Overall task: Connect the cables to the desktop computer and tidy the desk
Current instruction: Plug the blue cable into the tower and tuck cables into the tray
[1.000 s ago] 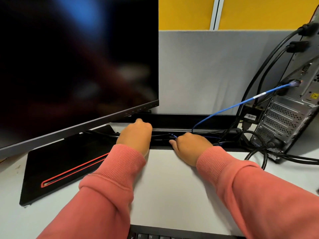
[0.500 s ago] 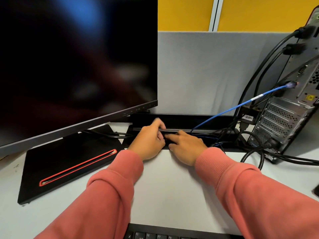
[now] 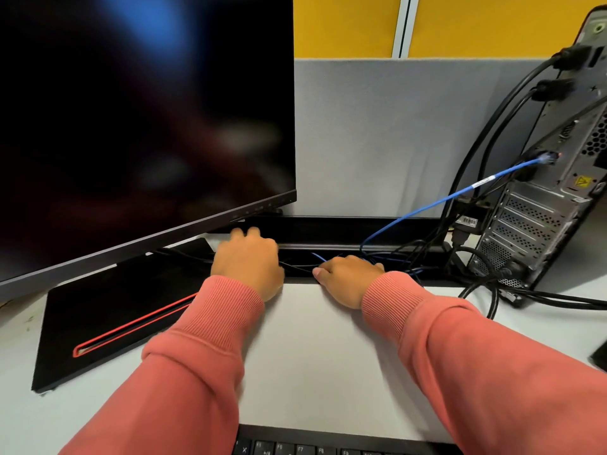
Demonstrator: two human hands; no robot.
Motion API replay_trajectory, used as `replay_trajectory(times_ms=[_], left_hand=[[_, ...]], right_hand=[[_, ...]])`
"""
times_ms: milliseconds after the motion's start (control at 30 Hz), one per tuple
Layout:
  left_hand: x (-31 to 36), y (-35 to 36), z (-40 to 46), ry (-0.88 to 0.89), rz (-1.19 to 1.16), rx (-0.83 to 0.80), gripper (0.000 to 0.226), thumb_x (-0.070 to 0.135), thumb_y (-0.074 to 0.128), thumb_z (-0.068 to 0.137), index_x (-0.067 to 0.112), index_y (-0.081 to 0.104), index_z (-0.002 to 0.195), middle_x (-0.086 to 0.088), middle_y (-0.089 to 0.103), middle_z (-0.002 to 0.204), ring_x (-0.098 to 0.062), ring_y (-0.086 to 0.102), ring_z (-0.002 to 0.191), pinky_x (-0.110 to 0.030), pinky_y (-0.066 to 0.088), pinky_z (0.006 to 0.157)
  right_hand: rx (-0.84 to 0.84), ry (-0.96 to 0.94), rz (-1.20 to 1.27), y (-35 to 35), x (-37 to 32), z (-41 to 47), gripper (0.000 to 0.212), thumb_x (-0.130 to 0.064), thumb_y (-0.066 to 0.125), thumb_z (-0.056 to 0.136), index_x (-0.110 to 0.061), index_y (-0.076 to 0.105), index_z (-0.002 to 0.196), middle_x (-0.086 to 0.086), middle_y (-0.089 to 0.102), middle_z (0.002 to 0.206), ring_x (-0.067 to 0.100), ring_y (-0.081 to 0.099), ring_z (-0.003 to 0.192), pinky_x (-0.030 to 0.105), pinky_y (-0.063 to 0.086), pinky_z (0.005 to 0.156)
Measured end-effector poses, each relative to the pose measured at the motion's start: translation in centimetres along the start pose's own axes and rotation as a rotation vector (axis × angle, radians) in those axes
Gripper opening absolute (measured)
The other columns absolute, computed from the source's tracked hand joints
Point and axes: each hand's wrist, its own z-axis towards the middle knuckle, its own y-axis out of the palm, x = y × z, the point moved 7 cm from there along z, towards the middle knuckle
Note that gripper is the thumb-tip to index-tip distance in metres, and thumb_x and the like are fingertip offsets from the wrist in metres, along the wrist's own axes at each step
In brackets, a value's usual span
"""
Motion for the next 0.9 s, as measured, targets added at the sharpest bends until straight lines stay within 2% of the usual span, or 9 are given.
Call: replay_trajectory(times_ms=[133, 200, 267, 333, 433, 533, 633, 767, 900], left_hand=[[0.1, 0.5, 0.3, 0.041, -0.098, 0.032, 0.014, 0.006, 0.061, 0.095, 0.016, 0.069, 0.097, -0.005, 0.054, 0.088, -0.029, 0.061, 0.081, -0.04, 0.051, 0.066], [0.5, 0.8, 0.5, 0.057, -0.126, 0.04, 0.017, 0.002, 0.061, 0.094, 0.015, 0.071, 0.094, -0.006, 0.057, 0.084, -0.029, 0.057, 0.073, -0.039, 0.05, 0.064], [1.3, 1.1, 0.7, 0.082, -0.152, 0.045, 0.02, 0.001, 0.059, 0.094, 0.015, 0.073, 0.097, -0.008, 0.06, 0.086, -0.03, 0.056, 0.072, -0.039, 0.051, 0.065], [2.0, 1.4, 0.6, 0.12, -0.21, 0.034, 0.024, 0.007, 0.056, 0.096, 0.019, 0.074, 0.107, -0.01, 0.064, 0.096, -0.035, 0.063, 0.084, -0.043, 0.057, 0.074], [2.4, 1.1, 0.4, 0.148, -0.313, 0.036, 0.029, 0.043, 0.053, 0.1, 0.029, 0.071, 0.119, -0.005, 0.07, 0.107, -0.03, 0.066, 0.099, -0.043, 0.057, 0.085], [3.0, 1.5, 0.3, 0.196, -0.176, -0.009, 0.042, 0.056, 0.043, 0.102, 0.028, 0.075, 0.096, 0.002, 0.066, 0.08, -0.022, 0.063, 0.08, -0.034, 0.05, 0.07], [3.4, 2.0, 0.3, 0.195, -0.159, -0.055, 0.048, 0.051, 0.039, 0.105, 0.021, 0.069, 0.082, 0.0, 0.06, 0.075, -0.026, 0.06, 0.082, -0.035, 0.042, 0.072], [4.3, 0.3, -0.1, 0.209, 0.004, 0.111, 0.039, 0.047, 0.042, 0.104, 0.023, 0.066, 0.123, -0.002, 0.066, 0.114, -0.026, 0.055, 0.111, -0.04, 0.044, 0.09], [7.1, -0.8, -1.6, 0.471, -0.352, 0.196, 0.057, 0.051, 0.046, 0.101, 0.039, 0.031, 0.156, 0.007, 0.046, 0.143, -0.021, 0.05, 0.126, -0.04, 0.046, 0.101]], right_hand=[[0.072, -0.066, -0.06, -0.5, 0.4, -0.6, 0.043, -0.039, 0.025, 0.108, -0.02, 0.062, 0.117, 0.005, 0.06, 0.126, 0.03, 0.053, 0.121, 0.052, 0.037, 0.099], [0.197, -0.148, -0.16, -1.3, 0.1, -1.3, 0.036, -0.034, 0.032, 0.107, -0.019, 0.064, 0.114, 0.006, 0.061, 0.118, 0.033, 0.058, 0.112, 0.042, 0.045, 0.089], [0.309, -0.226, -0.314, -1.9, -0.1, -2.4, 0.028, -0.021, 0.041, 0.103, -0.02, 0.065, 0.118, 0.003, 0.056, 0.116, 0.03, 0.054, 0.11, 0.039, 0.04, 0.082], [0.362, -0.257, -0.418, -2.3, 0.0, -3.5, 0.033, -0.014, 0.045, 0.097, -0.024, 0.065, 0.122, 0.0, 0.05, 0.118, 0.026, 0.045, 0.111, 0.04, 0.036, 0.086], [0.413, -0.277, -0.393, -2.9, 0.5, -5.2, 0.038, -0.014, 0.049, 0.095, -0.031, 0.062, 0.127, -0.002, 0.045, 0.12, 0.025, 0.041, 0.113, 0.04, 0.036, 0.087], [0.499, -0.284, -0.362, -3.8, 0.8, -6.7, 0.043, -0.017, 0.056, 0.092, -0.036, 0.058, 0.131, -0.004, 0.045, 0.12, 0.024, 0.042, 0.111, 0.036, 0.033, 0.08], [0.517, -0.121, -0.373, -4.8, 2.7, -7.8, 0.03, -0.018, 0.056, 0.093, -0.033, 0.063, 0.118, -0.002, 0.05, 0.111, 0.025, 0.046, 0.105, 0.035, 0.029, 0.076], [0.367, 0.139, -0.369, -4.4, 6.0, -7.9, 0.019, -0.005, 0.049, 0.095, -0.016, 0.064, 0.1, 0.006, 0.059, 0.099, 0.032, 0.054, 0.082, 0.033, 0.037, 0.067], [0.326, 0.122, -0.383, -3.8, 5.9, -7.4, 0.024, -0.002, 0.044, 0.097, -0.012, 0.061, 0.11, 0.008, 0.055, 0.096, 0.035, 0.062, 0.097, 0.036, 0.038, 0.069]])
